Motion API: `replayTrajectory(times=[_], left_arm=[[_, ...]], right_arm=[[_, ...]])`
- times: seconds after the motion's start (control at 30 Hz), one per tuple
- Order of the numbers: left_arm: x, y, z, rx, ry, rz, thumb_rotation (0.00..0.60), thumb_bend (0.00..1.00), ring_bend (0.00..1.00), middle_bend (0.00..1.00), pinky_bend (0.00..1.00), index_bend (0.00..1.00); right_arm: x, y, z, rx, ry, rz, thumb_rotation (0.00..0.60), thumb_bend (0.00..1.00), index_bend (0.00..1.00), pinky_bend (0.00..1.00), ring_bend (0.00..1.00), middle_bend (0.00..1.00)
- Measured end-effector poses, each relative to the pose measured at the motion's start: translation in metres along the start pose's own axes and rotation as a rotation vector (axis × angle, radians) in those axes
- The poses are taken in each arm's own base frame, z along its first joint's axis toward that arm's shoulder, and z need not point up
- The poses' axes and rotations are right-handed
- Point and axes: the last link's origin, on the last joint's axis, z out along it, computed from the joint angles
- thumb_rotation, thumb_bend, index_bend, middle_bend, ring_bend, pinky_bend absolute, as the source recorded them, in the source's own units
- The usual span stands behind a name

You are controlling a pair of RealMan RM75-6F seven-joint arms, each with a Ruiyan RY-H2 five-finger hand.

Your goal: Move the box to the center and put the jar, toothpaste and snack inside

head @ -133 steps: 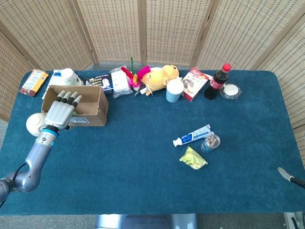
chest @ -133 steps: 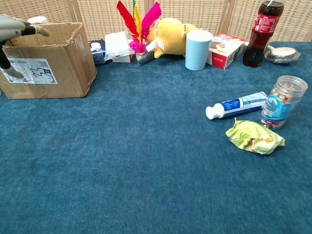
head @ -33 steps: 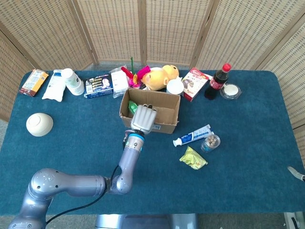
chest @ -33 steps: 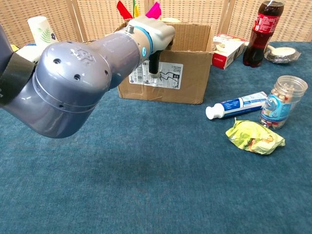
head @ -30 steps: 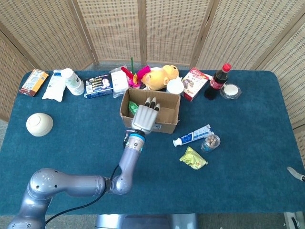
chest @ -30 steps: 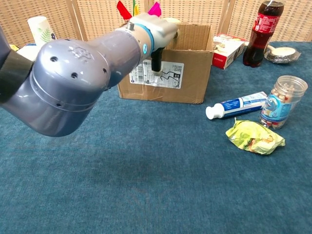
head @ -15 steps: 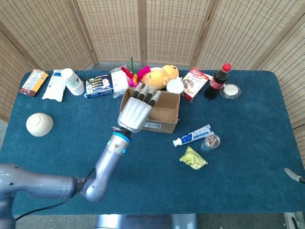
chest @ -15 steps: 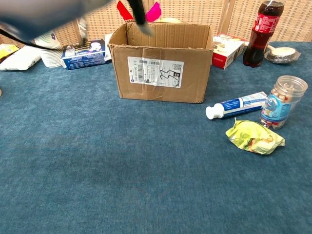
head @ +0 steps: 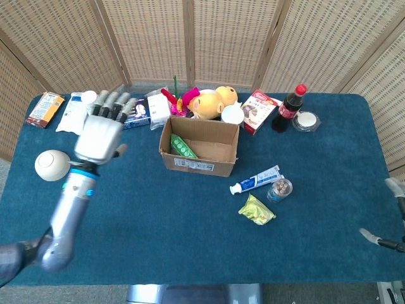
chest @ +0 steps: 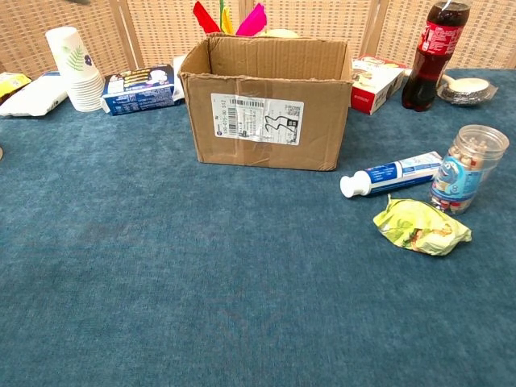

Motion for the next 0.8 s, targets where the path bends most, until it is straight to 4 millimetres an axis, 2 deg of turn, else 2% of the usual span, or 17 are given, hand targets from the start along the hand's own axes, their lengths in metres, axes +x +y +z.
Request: replayTrajectory(times=[0.2, 0.3, 0.6, 0.8], left_arm=[[-0.005, -0.063, -0.037, 0.051, -0.035, -0.063, 0.6, 0.24, 0.0, 0.0, 0.05, 0.0], [-0.008, -0.086, -0.058, 0.072, -0.06, -0.078, 0.6, 0.24, 0.0, 0.0, 0.05, 0.0], [-0.027, -0.124, -0.103, 0.136, -0.116, -0.178, 0.6, 0.24, 0.0, 0.0, 0.05, 0.0], [-0.041, -0.143, -0.134, 0.18, -0.111, -0.352, 0.6, 0.24, 0.0, 0.0, 0.04, 0.0]], right_arm=[[-0.015, 0.002, 0.01, 0.004, -0.101, 0.067, 0.6, 0.0, 0.0, 0.03, 0.0, 0.0], [-0.025, 0.003, 0.016, 0.008, -0.139, 0.079, 0.6, 0.0, 0.0, 0.03, 0.0, 0.0], [-0.06, 0.001, 0.046, 0.018, -0.23, 0.11, 0.6, 0.0, 0.0, 0.03, 0.0, 0.0], [-0.088, -0.015, 0.075, 0.034, -0.305, 0.151, 0.6, 0.0, 0.0, 0.03, 0.0, 0.0]])
